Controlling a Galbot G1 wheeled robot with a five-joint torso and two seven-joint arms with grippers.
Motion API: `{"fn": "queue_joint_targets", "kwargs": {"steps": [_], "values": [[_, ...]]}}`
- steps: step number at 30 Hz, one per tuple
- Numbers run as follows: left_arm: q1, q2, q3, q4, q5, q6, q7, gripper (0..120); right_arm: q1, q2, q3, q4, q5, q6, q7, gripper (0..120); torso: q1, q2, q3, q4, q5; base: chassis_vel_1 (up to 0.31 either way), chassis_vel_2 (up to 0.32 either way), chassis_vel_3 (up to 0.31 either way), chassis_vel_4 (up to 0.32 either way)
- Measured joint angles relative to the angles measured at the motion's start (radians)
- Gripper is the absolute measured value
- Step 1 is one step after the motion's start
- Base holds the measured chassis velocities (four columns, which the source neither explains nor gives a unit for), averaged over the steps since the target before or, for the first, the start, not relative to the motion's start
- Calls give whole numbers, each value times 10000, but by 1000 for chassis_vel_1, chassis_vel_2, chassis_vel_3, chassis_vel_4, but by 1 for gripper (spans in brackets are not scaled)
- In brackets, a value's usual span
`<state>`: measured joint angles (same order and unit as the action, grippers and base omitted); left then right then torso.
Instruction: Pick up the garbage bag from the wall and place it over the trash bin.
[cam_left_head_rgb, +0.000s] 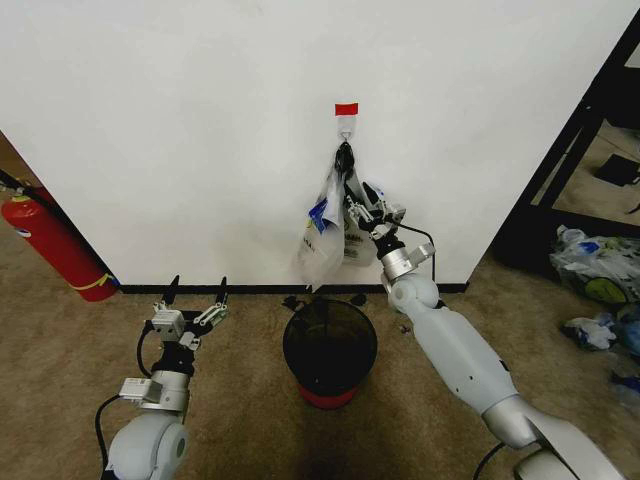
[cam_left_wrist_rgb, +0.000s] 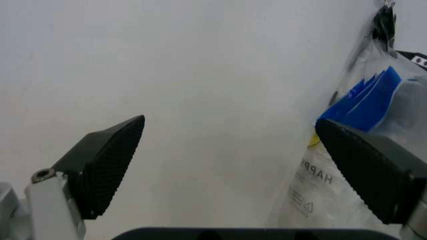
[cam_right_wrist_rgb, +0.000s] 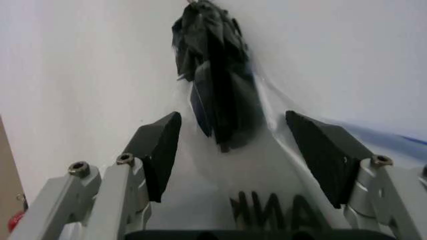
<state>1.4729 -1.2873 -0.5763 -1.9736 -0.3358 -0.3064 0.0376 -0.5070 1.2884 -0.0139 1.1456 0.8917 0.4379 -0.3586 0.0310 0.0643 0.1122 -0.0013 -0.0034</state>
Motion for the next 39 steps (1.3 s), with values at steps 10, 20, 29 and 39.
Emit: {"fn": "queue_joint_targets", "kwargs": {"steps": [10, 20, 29, 39], "values": [[5, 52, -123, 54, -27, -78, -69, 100, -140, -316, -108, 847, 115, -104, -15, 62, 0, 0, 0, 0, 0, 0, 0, 0, 0], [-72, 9, 82, 151, 110, -115, -75, 100, -743, -737, 98, 1283, 1549, -457, -1576, 49, 0, 2, 0, -2, 0, 0, 0, 0, 0], [-68, -2, 116, 186, 241, -106, -106, 100, -519, -140, 112, 748, 5092, -1737, -2017, 21, 0, 1, 0, 0, 0, 0, 0, 0, 0], [-63, -17, 19, 303, 244, -145, -143, 100, -85, 343, 27, -155, 4319, -1855, -2245, 50, 0, 1, 0, 0, -1, 0, 0, 0, 0]]}}
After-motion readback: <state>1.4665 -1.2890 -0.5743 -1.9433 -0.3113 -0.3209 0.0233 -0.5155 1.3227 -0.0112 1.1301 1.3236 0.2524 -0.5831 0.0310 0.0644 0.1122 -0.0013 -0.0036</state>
